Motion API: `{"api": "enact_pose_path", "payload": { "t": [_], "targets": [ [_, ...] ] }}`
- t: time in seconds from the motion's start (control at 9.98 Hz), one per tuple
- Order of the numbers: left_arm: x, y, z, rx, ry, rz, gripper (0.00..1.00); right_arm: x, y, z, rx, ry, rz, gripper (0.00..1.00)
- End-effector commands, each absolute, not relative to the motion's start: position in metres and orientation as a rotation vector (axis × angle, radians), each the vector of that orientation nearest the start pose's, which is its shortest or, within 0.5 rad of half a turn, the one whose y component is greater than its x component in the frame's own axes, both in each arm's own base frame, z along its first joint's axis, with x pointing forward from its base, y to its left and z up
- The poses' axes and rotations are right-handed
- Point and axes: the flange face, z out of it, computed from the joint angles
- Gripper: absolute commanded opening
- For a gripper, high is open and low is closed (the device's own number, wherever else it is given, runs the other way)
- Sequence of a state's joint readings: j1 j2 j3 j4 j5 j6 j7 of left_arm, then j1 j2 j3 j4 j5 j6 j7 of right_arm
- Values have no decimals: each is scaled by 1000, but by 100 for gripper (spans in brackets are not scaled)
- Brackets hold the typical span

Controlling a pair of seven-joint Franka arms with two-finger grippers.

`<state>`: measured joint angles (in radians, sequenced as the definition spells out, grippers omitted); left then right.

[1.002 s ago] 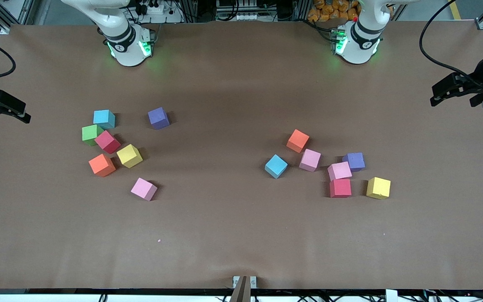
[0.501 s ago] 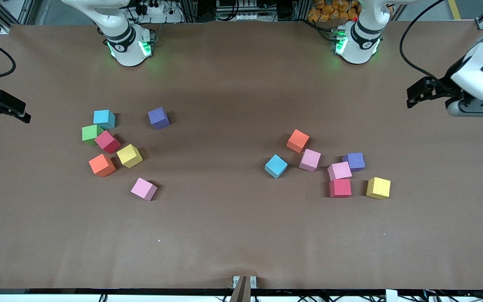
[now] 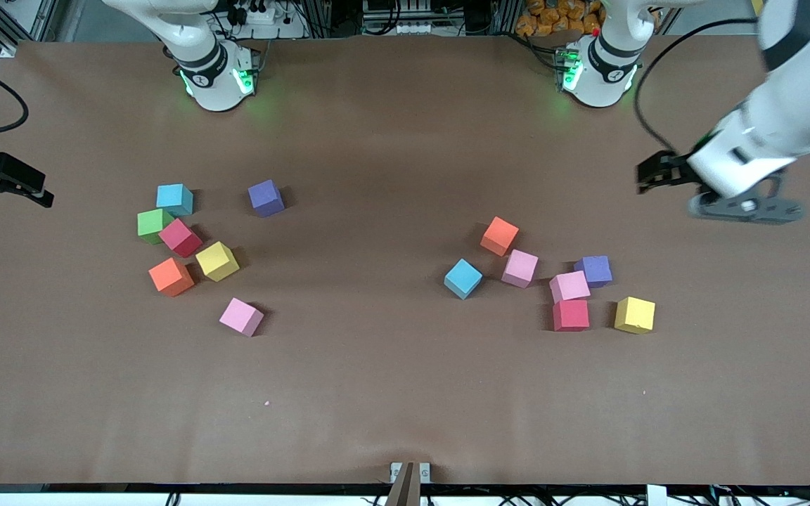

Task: Form number 2 with 11 blocks
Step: 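Move the left gripper toward the orange cube while the right gripper reaches the blue cube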

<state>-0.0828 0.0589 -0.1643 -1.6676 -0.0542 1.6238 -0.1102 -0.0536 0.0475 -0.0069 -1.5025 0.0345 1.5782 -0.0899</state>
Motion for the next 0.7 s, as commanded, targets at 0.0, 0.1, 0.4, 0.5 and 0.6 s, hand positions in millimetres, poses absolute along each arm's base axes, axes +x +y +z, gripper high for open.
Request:
{"api": "enact_pose_path", "payload": {
  "t": [0.0,0.1,0.4,0.5,0.6],
  "targets": [
    [531,-179,492,-3183,281,218,100,570,-28,633,-3118,-56,-41,100],
    [521,-200,469,-3174,342,225,100,570,-26,632,-3118,-65,-39,100],
    [493,-238,383,-3166,446,220,100,578,-16,607,-3115,-100,21,100],
    [489,-244,358,-3170,462,217,100,579,-8,599,-3113,-118,36,100],
    [485,-256,338,-3168,497,244,100,581,-7,583,-3111,-129,43,100]
  ]
}}
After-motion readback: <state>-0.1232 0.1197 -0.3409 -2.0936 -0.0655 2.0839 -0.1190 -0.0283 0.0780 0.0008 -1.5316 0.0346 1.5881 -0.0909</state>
